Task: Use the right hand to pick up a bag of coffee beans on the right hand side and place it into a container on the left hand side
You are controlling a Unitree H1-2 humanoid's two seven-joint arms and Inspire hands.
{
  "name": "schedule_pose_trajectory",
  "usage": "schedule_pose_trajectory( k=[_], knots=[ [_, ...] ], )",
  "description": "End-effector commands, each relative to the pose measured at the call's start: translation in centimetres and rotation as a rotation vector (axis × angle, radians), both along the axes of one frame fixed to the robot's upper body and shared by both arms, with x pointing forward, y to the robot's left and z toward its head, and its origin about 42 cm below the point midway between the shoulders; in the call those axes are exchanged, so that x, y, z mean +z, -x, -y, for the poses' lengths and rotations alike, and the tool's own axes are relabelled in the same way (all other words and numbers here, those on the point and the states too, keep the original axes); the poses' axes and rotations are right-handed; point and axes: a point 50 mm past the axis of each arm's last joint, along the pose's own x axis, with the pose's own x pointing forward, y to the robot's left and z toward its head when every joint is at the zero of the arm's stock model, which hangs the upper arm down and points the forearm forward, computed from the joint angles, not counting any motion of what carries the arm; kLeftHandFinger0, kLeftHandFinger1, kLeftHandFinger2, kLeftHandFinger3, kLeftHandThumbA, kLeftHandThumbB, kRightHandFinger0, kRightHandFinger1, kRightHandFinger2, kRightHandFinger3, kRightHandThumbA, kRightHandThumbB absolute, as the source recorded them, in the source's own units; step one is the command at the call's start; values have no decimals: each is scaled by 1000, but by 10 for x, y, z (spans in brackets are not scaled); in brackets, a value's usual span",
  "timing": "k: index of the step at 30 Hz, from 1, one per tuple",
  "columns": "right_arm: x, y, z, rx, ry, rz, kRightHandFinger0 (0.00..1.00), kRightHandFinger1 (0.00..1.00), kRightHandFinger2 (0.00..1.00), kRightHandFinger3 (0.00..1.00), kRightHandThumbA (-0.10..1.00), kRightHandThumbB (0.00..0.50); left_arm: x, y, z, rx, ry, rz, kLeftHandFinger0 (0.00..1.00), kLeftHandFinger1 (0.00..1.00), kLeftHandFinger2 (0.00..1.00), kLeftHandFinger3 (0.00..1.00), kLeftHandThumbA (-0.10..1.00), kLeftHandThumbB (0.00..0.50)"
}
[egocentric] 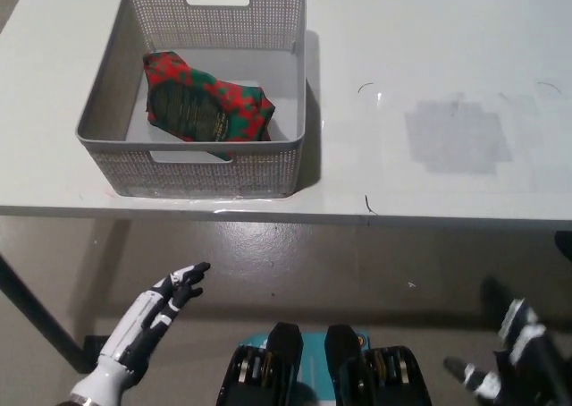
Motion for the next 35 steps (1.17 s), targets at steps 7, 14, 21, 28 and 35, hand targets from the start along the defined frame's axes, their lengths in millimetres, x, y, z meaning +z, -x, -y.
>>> schedule_pose_trajectory(
  k=[7,14,21,28,35],
  knots=[
    [-28,-10,-22,32,-206,73,1000,1000,1000,1000,1000,258,12,-12,-8,-1,14,67,1000,1000,1000,1000,861,500],
    [-34,-20,-24,51,-110,97,1000,1000,1000,1000,1000,235,14,-15,-8,3,19,66,1000,1000,1000,1000,853,500],
    [-34,-26,-23,55,-59,99,1000,1000,1000,1000,1000,256,14,-16,-6,2,20,65,1000,1000,1000,1000,847,500],
    [-31,-29,-22,58,-57,97,1000,1000,1000,1000,1000,248,12,-14,-6,5,21,55,1000,1000,1000,1000,843,500],
    [-27,-33,-22,67,-51,95,1000,1000,1000,1000,1000,247,11,-17,-7,6,10,58,1000,1000,1000,1000,843,500]
  ],
)
